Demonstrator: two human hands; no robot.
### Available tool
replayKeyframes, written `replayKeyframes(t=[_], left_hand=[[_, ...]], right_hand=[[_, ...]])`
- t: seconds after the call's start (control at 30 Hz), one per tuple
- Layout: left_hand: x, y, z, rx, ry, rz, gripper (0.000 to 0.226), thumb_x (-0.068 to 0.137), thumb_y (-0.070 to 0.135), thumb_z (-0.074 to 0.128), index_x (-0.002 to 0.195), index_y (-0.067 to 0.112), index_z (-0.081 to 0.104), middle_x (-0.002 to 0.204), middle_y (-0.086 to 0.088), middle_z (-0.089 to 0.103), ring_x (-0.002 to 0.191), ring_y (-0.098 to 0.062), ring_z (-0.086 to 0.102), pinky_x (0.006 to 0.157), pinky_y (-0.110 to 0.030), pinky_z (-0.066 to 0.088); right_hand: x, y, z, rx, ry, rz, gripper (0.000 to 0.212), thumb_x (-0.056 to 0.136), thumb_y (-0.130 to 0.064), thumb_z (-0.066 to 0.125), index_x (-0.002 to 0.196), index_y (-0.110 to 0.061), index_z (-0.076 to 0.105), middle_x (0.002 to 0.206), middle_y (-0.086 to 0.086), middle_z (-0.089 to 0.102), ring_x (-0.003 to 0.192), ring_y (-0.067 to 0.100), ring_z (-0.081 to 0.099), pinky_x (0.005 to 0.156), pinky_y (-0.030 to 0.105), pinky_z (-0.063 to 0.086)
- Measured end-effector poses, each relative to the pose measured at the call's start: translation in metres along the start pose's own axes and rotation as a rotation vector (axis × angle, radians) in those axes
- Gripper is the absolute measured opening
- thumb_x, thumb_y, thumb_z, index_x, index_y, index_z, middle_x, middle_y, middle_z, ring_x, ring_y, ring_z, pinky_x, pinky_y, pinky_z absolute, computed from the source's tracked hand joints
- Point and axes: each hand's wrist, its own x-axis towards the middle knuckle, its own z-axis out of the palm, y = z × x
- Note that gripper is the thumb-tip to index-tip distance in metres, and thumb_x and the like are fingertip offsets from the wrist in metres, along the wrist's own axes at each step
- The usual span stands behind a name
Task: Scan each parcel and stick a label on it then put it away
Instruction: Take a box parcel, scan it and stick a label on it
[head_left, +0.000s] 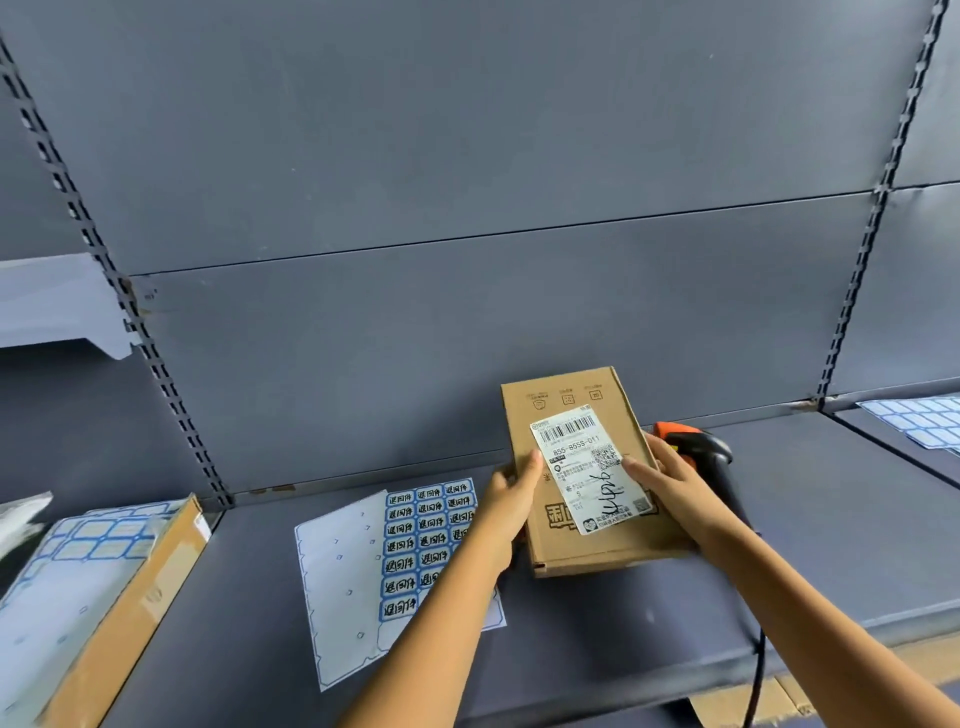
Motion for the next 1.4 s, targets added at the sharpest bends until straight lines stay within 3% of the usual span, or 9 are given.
replayKeyframes(t=[0.07, 0.2, 0.33, 0.53, 0.73, 0.9, 1.1, 1.27, 1.4], left_hand=[[-0.002, -0.003, -0.007, 0.101, -0.018, -0.068, 0.052, 0.088, 0.061, 0.049, 0.113, 0.016, 0.047, 0.105, 0.003, 0.058, 0.099, -0.016, 0.058, 0.079, -0.030, 0.048], [0.000, -0.010, -0.040, 0.410, 0.102, 0.094, 0.041, 0.092, 0.054, 0.047, 0.065, 0.023, 0.043, 0.068, 0.003, 0.054, 0.068, -0.013, 0.053, 0.066, -0.029, 0.046], [-0.002, -0.016, -0.081, 0.506, 0.165, 0.201, 0.009, 0.090, 0.030, 0.057, 0.096, 0.025, 0.062, 0.104, 0.006, 0.067, 0.092, -0.011, 0.062, 0.083, -0.026, 0.048], [-0.023, -0.042, -0.127, 0.882, -0.127, 0.149, 0.079, 0.076, 0.052, 0.070, 0.143, 0.032, 0.035, 0.149, 0.012, 0.036, 0.135, -0.009, 0.035, 0.113, -0.033, 0.030], [-0.034, -0.067, -0.135, 1.130, -0.147, 0.186, 0.092, 0.083, 0.055, 0.061, 0.152, 0.030, 0.006, 0.159, 0.008, 0.006, 0.146, -0.015, 0.005, 0.119, -0.034, 0.005], [-0.040, -0.071, -0.131, 1.134, -0.118, 0.312, 0.083, 0.089, 0.051, 0.054, 0.152, 0.021, 0.008, 0.159, 0.004, 0.014, 0.144, -0.012, 0.015, 0.115, -0.025, 0.014], [-0.050, -0.084, -0.129, 0.891, 0.075, 0.391, 0.068, 0.086, 0.042, 0.064, 0.145, 0.027, 0.034, 0.143, 0.007, 0.047, 0.128, -0.010, 0.045, 0.103, -0.023, 0.037], [-0.052, -0.087, -0.128, 0.774, 0.128, 0.465, 0.047, 0.082, 0.040, 0.070, 0.123, 0.023, 0.057, 0.124, 0.008, 0.062, 0.113, -0.004, 0.057, 0.096, -0.024, 0.046], [-0.057, -0.085, -0.130, 0.589, 0.145, 0.453, 0.038, 0.074, 0.032, 0.079, 0.106, 0.030, 0.060, 0.111, 0.015, 0.064, 0.104, 0.005, 0.057, 0.093, -0.017, 0.047]], right_hand=[[0.000, 0.004, -0.002, 0.043, -0.042, 0.075, 0.024, 0.094, -0.017, 0.055, 0.115, -0.029, 0.057, 0.097, -0.002, 0.071, 0.084, 0.014, 0.069, 0.072, 0.027, 0.056], [0.005, 0.015, -0.007, -0.058, 0.003, 0.195, 0.026, 0.092, -0.019, 0.058, 0.118, -0.019, 0.060, 0.101, 0.008, 0.072, 0.093, 0.028, 0.067, 0.088, 0.042, 0.052], [0.011, 0.018, -0.006, -0.178, 0.029, 0.271, 0.030, 0.090, -0.021, 0.060, 0.118, -0.011, 0.062, 0.100, 0.010, 0.070, 0.092, 0.029, 0.065, 0.086, 0.040, 0.050], [0.007, 0.007, 0.003, -0.903, 0.178, 0.133, 0.041, 0.090, -0.039, 0.054, 0.126, -0.020, 0.054, 0.129, 0.015, 0.053, 0.123, 0.036, 0.041, 0.101, 0.038, 0.027], [-0.045, -0.028, 0.072, -0.710, 0.238, -0.559, 0.034, 0.085, -0.009, 0.065, 0.118, -0.005, 0.058, 0.109, 0.009, 0.059, 0.103, 0.029, 0.051, 0.086, 0.026, 0.030], [-0.072, -0.004, 0.142, -0.581, -0.277, -0.228, 0.044, 0.088, -0.019, 0.062, 0.129, -0.012, 0.048, 0.124, 0.003, 0.057, 0.111, 0.018, 0.056, 0.094, 0.026, 0.045], [-0.075, 0.029, 0.169, -0.519, -0.168, -0.112, 0.066, 0.087, -0.021, 0.065, 0.141, -0.010, 0.029, 0.144, 0.006, 0.030, 0.132, 0.022, 0.037, 0.106, 0.029, 0.033], [-0.070, 0.035, 0.168, -0.207, -0.046, -0.146, 0.079, 0.076, 0.002, 0.071, 0.141, -0.013, 0.028, 0.120, -0.010, 0.047, 0.117, 0.011, 0.049, 0.097, 0.021, 0.041], [-0.068, 0.044, 0.164, -0.023, -0.007, -0.105, 0.080, 0.077, 0.007, 0.069, 0.142, -0.018, 0.028, 0.115, -0.017, 0.053, 0.111, 0.017, 0.058, 0.095, 0.040, 0.050]])
